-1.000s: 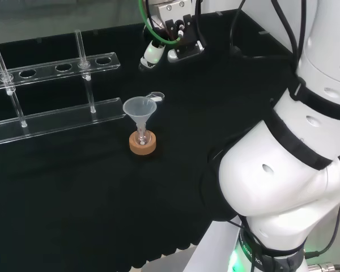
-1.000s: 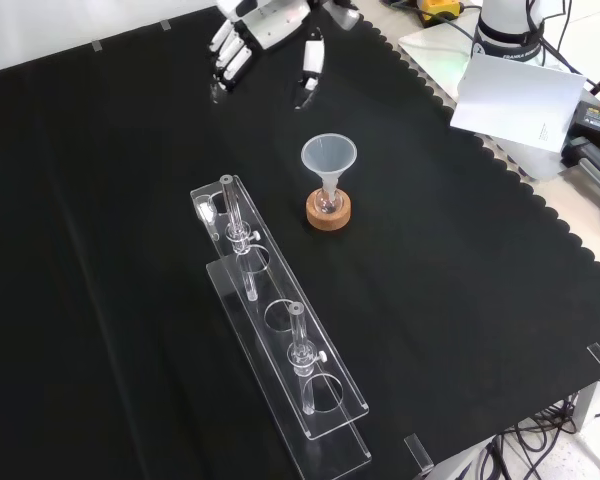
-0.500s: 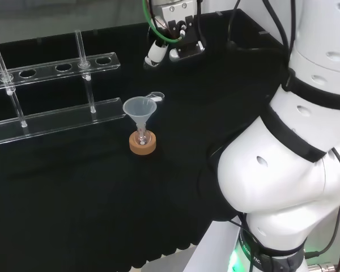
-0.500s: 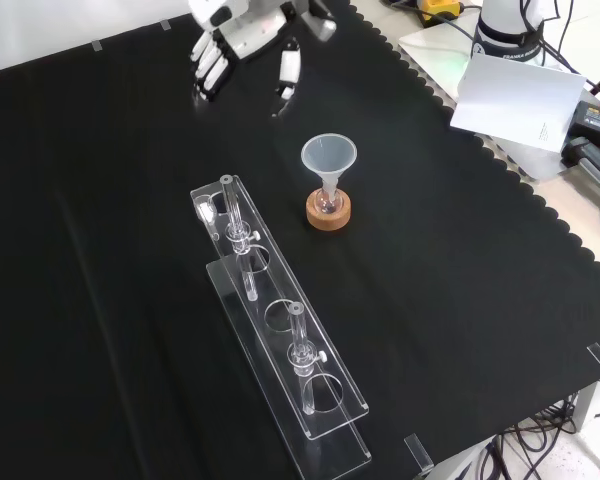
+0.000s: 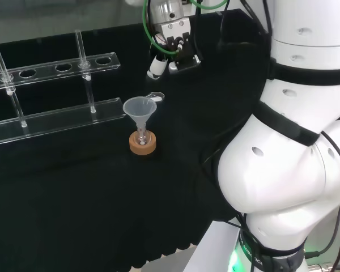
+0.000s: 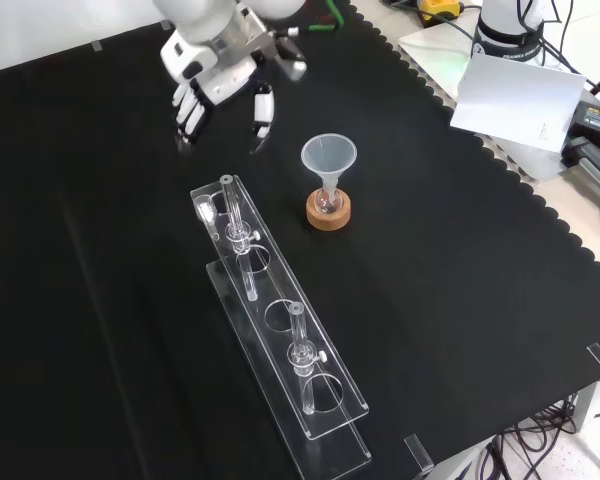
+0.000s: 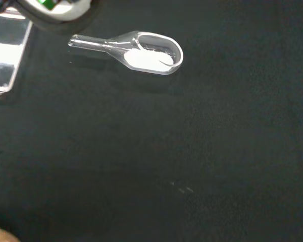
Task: Pick up the weighing funnel.
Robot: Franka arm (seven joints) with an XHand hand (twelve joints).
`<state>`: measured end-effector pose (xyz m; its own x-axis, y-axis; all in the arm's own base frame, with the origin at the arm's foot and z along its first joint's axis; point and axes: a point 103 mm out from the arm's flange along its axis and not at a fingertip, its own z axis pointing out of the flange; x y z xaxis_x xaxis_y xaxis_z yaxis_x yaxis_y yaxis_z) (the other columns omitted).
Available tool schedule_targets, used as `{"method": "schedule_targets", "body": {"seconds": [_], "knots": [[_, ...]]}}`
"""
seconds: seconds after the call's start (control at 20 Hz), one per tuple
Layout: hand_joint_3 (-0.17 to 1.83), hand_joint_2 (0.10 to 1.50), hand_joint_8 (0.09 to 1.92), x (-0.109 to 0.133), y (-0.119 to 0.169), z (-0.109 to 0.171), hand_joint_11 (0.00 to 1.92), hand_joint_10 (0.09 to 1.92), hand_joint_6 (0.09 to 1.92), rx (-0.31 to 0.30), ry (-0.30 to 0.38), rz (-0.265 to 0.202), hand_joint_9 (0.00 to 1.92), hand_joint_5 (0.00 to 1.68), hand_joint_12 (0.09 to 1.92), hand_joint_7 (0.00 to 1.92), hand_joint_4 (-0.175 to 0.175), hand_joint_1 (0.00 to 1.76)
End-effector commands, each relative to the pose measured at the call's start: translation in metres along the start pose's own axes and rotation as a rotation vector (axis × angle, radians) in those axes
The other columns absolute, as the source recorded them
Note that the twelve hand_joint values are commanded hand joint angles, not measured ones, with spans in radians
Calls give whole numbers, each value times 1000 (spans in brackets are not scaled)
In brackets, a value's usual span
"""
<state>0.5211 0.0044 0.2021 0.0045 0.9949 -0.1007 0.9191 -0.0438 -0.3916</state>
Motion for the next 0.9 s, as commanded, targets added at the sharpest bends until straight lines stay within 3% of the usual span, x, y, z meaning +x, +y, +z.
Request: {"method": "schedule_targets", "body": {"seconds": [0.05,0.5,0.9], "knots": [[463,656,663,-8,38,20,429,562,87,-1,-10,-8,616,525,1302,382,-25,834],[474,648,662,-13,64,47,430,560,87,61,-26,-11,619,581,1299,384,-16,819],[483,645,663,-10,72,61,433,557,87,68,-33,-25,621,586,1296,386,-16,833]]}}
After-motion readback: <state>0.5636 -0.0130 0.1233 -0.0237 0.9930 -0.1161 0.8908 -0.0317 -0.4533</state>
